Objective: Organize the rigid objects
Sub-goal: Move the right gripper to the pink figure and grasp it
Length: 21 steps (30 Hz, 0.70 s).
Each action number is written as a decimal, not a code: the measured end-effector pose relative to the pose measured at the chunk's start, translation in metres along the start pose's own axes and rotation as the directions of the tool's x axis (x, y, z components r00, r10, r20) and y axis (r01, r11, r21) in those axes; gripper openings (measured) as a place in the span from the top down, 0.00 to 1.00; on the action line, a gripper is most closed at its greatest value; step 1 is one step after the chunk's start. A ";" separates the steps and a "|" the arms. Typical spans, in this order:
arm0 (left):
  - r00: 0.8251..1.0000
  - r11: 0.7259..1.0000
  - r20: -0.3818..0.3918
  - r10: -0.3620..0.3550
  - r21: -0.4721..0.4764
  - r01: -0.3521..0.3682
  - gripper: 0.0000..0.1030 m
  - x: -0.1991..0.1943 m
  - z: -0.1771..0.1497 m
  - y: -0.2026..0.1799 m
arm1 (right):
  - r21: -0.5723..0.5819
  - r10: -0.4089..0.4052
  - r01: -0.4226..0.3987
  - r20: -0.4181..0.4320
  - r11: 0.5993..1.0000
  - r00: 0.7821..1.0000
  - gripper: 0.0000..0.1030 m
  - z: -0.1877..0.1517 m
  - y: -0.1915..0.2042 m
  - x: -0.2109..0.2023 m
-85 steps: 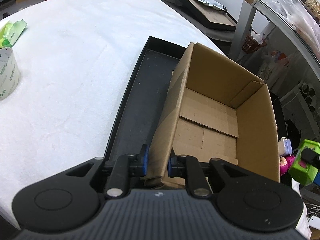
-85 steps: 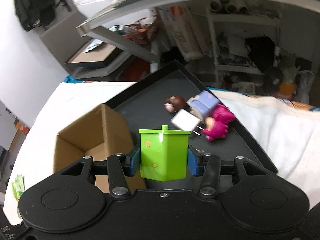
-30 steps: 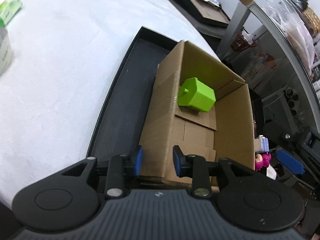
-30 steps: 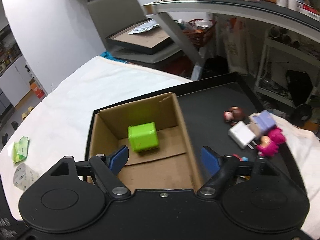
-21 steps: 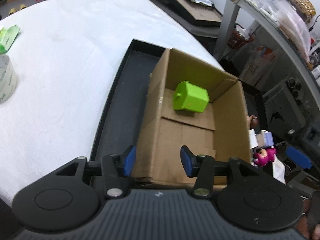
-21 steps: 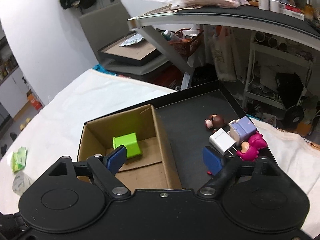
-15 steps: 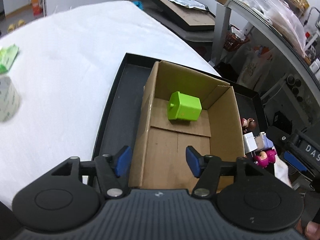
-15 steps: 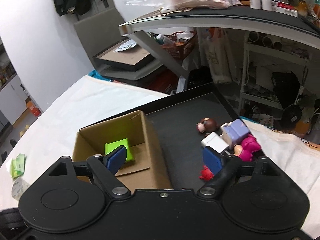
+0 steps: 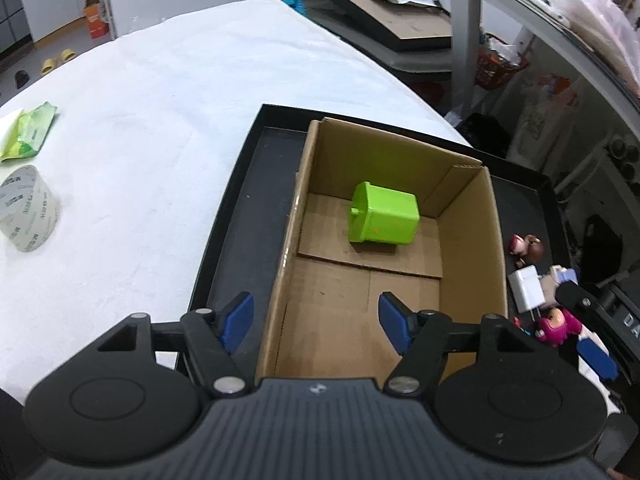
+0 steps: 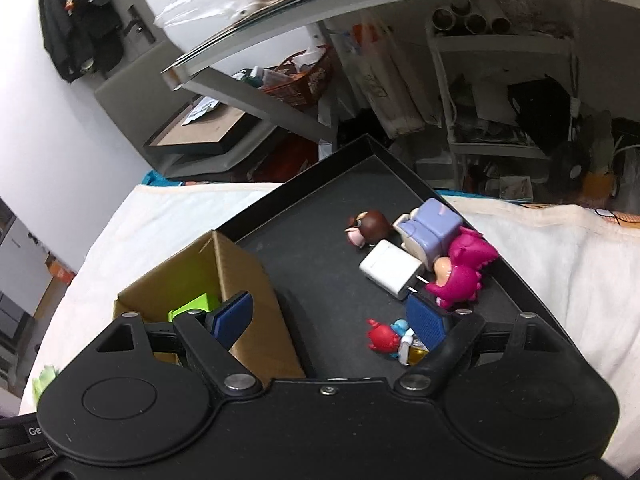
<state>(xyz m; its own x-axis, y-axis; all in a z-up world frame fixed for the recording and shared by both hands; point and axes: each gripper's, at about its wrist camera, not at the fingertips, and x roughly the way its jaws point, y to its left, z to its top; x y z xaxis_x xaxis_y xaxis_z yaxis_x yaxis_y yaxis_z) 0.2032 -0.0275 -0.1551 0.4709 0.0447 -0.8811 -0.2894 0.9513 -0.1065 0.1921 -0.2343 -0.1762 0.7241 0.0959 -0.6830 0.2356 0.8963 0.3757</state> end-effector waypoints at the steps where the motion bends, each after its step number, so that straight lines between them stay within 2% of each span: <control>1: 1.000 1.000 0.001 0.008 -0.005 -0.008 0.34 0.001 0.001 0.000 | 0.005 -0.009 0.009 0.003 1.000 1.000 0.19 0.000 -0.002 0.001; 8: 0.998 0.998 -0.012 0.066 -0.003 -0.066 0.34 0.007 0.010 -0.011 | 0.064 -0.041 0.042 -0.002 0.997 0.999 0.19 0.002 -0.022 0.018; 13: 0.996 0.996 -0.014 0.089 0.008 -0.089 0.34 0.011 0.015 -0.024 | 0.123 -0.050 0.055 -0.046 0.991 0.998 0.19 0.006 -0.036 0.035; 21: 0.986 0.985 -0.007 0.165 0.046 -0.164 0.34 0.021 0.020 -0.039 | 0.204 -0.143 0.154 -0.071 0.967 0.987 0.19 0.003 -0.060 0.043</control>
<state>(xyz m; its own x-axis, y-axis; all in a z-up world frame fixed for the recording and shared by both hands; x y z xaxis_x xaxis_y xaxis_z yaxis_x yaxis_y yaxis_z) 0.2415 -0.0571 -0.1604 0.4106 0.1985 -0.8900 -0.3245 0.9439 0.0608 0.2115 -0.2855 -0.2261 0.6351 -0.0024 -0.7724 0.4715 0.7932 0.3853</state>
